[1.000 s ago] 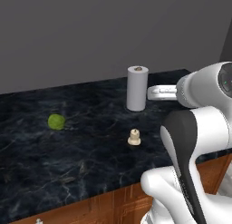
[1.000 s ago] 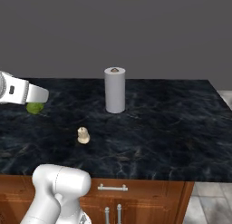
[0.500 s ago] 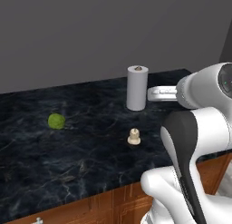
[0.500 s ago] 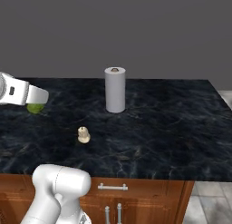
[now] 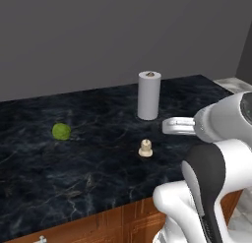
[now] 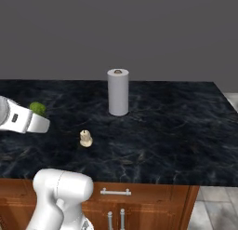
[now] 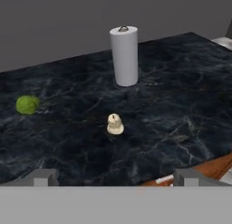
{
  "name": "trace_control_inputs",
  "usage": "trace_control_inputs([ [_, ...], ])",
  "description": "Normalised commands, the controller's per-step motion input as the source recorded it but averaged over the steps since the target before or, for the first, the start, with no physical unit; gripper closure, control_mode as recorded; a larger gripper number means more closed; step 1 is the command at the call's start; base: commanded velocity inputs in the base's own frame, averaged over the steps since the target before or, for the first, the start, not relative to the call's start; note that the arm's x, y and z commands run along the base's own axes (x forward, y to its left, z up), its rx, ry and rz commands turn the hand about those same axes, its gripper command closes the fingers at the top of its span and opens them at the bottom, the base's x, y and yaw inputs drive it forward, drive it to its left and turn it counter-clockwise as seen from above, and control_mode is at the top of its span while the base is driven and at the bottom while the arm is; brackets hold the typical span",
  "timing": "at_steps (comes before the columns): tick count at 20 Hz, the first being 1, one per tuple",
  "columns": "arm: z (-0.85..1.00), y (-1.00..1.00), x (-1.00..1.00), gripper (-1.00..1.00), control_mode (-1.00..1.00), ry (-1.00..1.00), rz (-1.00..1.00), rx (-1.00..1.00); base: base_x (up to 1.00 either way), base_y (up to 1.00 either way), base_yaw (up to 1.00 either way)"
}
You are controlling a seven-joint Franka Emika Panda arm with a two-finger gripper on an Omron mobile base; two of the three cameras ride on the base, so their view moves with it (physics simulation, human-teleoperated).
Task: Pick the candle and candle from the dining table and place them in the open cabinet. Close the cabinet after placing the objects.
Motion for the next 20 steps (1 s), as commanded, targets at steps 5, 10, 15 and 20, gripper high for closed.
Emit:
trace_control_inputs([
  [5, -0.47, 0.0, 0.12, -1.0, -1.0, 0.17, 0.0, 0.08, 0.0, 0.0, 0.0],
  [10, -0.37, 0.02, 0.48, -1.0, -1.0, 0.17, 0.0, 0.06, 0.0, 0.0, 0.0],
  [15, -0.31, 0.07, 0.54, -1.0, -1.0, 0.14, 0.0, 0.03, 0.0, 0.0, 0.0],
  [20, -0.27, 0.0, 0.48, -1.0, -1.0, 0.13, 0.0, 0.0, 0.0, 0.0, 0.0],
])
